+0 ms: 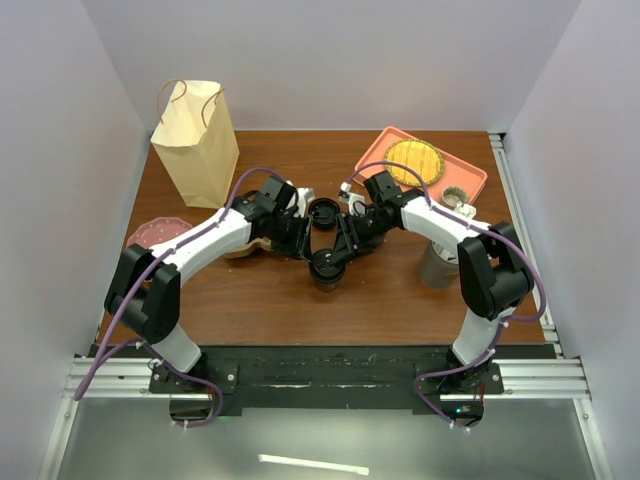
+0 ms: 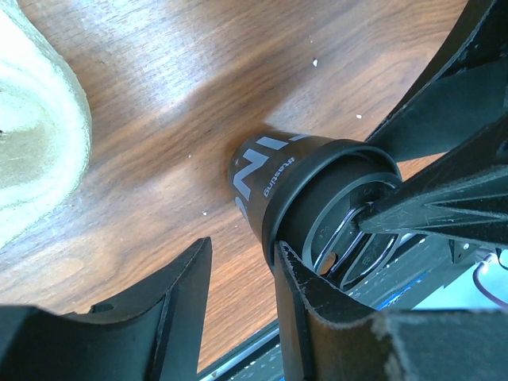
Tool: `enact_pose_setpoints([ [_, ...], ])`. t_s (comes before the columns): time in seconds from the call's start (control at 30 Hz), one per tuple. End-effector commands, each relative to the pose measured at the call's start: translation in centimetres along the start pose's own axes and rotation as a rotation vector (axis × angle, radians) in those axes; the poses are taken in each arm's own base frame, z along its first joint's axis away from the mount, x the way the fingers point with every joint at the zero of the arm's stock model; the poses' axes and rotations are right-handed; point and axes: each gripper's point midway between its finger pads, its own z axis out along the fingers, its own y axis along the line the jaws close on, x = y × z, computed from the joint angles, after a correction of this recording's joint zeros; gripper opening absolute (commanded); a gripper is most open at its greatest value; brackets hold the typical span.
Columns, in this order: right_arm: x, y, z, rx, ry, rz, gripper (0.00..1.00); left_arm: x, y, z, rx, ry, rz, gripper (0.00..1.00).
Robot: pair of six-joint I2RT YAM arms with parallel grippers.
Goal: Pack the takeout coffee
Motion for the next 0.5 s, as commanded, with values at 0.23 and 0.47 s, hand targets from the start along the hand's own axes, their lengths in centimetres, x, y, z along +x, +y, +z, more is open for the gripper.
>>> enact_pose_setpoints([
  [0.23,-2.0,0.2,-1.3,0.081,-0.064,0.079,0.63,-1.5,-0.6,-0.5,0.012,-0.076,0.059,0.43],
  [0.47,-4.1,2.1,-3.2,0.062,-0.127,0.068,0.64,-0.8,-1.5,-0.5,0.062,-0.060,0.021,0.43],
])
